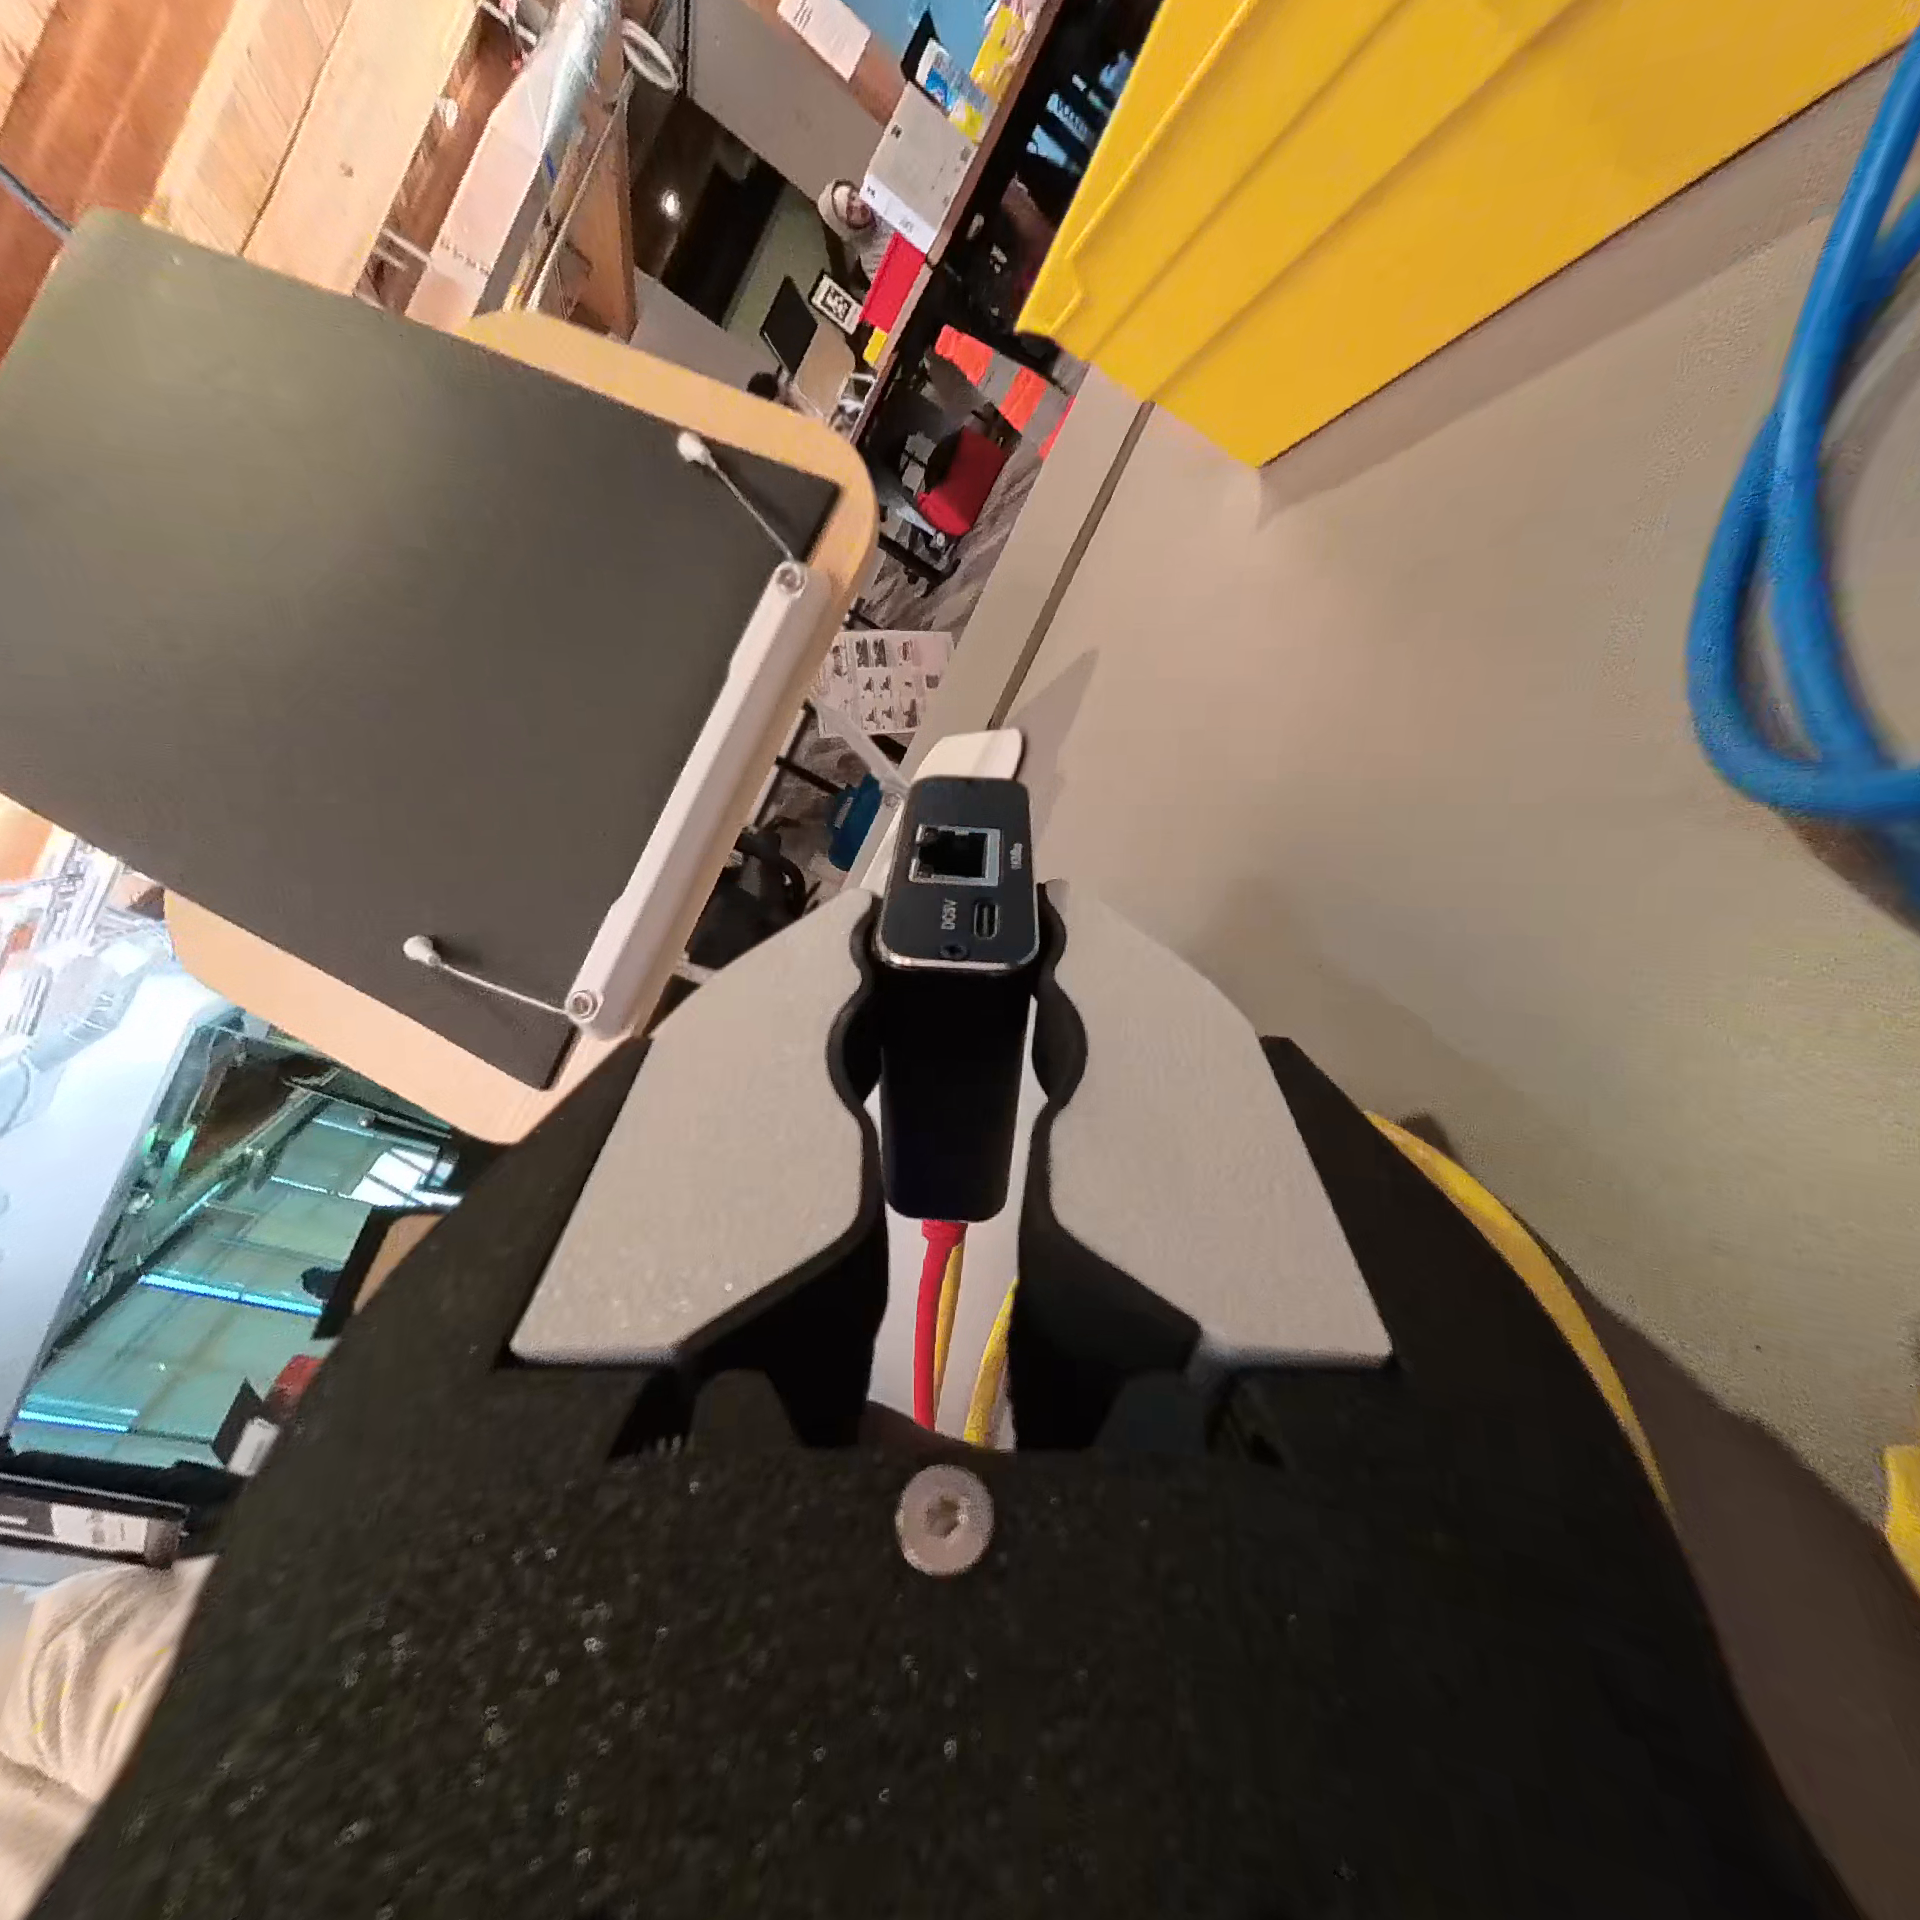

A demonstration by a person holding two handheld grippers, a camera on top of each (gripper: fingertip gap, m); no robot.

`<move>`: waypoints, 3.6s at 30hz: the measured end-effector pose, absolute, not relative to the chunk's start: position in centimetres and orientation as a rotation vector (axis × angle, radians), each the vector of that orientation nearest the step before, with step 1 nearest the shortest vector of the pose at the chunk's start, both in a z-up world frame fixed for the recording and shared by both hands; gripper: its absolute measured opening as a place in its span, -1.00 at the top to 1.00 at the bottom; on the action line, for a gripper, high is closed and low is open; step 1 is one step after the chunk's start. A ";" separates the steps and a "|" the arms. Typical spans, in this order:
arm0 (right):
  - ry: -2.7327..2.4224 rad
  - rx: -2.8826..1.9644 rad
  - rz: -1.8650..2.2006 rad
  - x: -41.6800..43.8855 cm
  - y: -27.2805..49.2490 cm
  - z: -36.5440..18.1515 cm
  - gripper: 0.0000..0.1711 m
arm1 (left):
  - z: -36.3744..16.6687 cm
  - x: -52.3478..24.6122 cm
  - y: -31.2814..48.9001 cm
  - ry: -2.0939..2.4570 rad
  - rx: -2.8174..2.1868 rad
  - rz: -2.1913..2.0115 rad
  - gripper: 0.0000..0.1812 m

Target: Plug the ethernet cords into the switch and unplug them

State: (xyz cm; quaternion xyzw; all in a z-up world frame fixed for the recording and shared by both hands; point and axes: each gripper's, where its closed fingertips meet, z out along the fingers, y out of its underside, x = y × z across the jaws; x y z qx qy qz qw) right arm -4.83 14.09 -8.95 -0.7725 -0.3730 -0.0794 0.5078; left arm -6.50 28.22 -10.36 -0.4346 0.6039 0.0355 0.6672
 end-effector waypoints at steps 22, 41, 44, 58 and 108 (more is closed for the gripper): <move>0.229 -2.379 -0.245 5.4 8.7 -19.1 0.69 | -11.4 -6.3 27.8 1.425 -0.980 0.061 0.72; 0.094 -1.909 -0.756 14.5 3.6 5.4 0.95 | -11.3 -6.4 27.6 1.424 -0.974 0.054 0.72; 0.246 -1.862 -0.796 19.4 2.6 7.5 0.94 | -11.2 -6.3 27.4 1.423 -0.963 0.056 0.72; 0.406 -2.391 -0.643 25.8 9.4 -10.7 0.94 | -11.3 -6.1 26.8 1.442 -0.926 0.061 0.73; -0.468 -1.697 1.172 -9.6 13.5 -5.5 0.30 | -11.5 -14.1 12.9 1.845 -1.570 -1.181 0.32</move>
